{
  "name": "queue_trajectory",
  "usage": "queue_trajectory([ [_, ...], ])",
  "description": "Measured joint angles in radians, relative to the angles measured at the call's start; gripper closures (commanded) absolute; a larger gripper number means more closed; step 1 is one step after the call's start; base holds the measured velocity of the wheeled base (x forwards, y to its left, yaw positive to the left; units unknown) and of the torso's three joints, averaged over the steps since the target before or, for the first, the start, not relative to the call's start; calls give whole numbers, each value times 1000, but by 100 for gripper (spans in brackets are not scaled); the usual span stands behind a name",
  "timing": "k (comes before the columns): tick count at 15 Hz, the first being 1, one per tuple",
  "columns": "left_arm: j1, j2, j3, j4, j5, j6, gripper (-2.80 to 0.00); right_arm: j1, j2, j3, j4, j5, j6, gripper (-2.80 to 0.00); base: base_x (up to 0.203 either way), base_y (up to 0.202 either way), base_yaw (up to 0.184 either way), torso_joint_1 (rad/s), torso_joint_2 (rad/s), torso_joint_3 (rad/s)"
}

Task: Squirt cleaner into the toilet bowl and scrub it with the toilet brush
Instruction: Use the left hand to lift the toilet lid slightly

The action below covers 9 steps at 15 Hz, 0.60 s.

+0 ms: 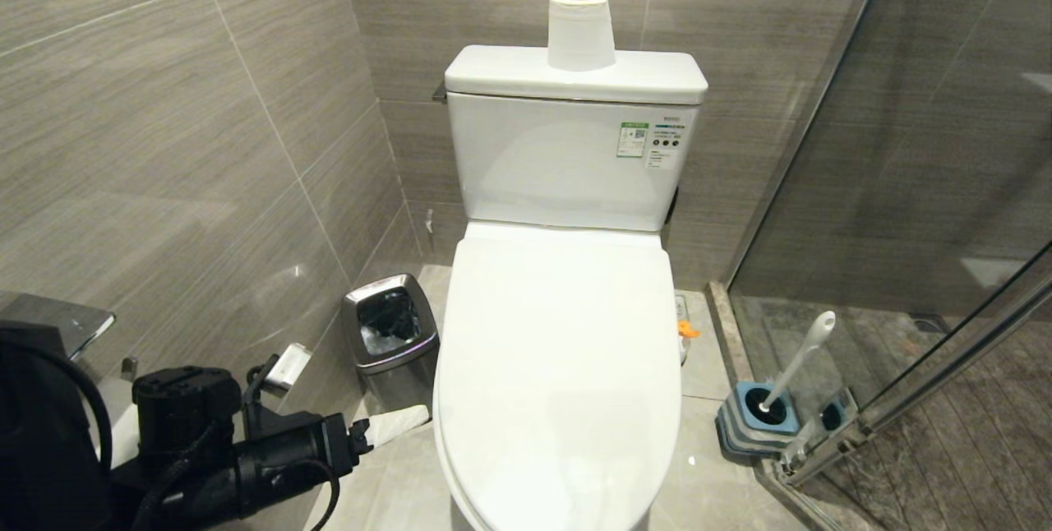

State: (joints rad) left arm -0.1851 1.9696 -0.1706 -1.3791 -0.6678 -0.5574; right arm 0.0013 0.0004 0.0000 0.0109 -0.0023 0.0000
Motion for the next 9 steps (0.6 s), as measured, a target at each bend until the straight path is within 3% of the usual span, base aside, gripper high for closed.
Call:
queue_trajectory([
  [4,47,-2,-38,46,-120,-6,-280,0,0,0,0,0,0,0,0,0,0,0,0,0],
  [9,112,-69,-69,187,-174,-7,-280,0,0,0,0,1,0,0,0,0,0,0,0,0],
])
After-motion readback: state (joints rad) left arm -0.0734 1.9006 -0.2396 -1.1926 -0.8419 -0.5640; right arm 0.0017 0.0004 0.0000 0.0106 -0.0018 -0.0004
